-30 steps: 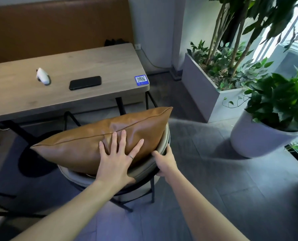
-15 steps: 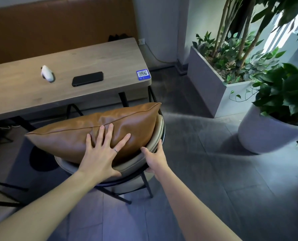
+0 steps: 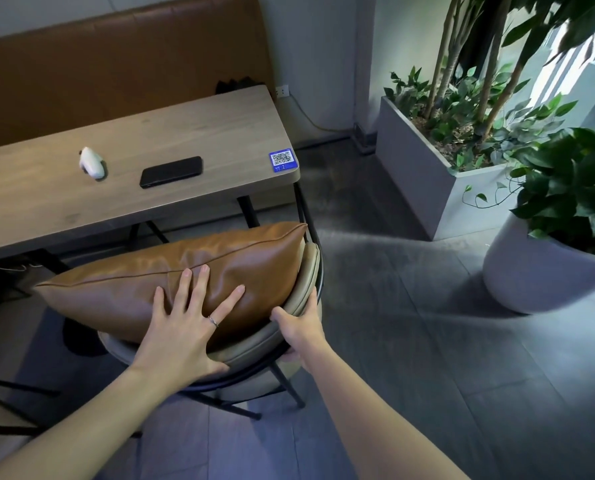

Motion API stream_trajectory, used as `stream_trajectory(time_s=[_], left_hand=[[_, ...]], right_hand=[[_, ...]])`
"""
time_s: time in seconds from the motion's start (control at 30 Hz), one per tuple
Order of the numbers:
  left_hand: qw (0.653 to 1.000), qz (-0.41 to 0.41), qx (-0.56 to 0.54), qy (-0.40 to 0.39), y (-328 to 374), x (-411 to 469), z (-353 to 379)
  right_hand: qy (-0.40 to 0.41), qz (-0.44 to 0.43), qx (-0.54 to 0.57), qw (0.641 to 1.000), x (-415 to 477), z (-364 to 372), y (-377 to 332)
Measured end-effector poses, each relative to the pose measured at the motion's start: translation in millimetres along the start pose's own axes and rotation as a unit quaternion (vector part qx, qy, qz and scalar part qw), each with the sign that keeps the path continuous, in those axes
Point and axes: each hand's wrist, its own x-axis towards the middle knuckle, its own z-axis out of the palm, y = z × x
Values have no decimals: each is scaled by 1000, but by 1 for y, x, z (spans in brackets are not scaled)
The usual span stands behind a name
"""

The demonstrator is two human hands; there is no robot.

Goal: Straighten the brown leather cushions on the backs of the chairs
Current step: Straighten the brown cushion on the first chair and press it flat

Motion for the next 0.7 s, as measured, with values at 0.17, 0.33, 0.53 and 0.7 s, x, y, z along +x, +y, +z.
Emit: stream_trajectory(time_s=[0.17,0.33,0.53,0.7], left_hand=[[1000,-2,-4,10,10,1,-1],[1000,-14,-8,10,22,3,-2],[1000,-27,-12,2,24,3,-4],[999,-46,-20,-19,28,4,-9]], right_hand=[[-5,3,-12,1000,1,-15,-3],[-15,6,-26,1000,0,-27,-4],[-45,5,-88,995,0,-34,-5],[15,-58,-258,964,-16,-40,-7]])
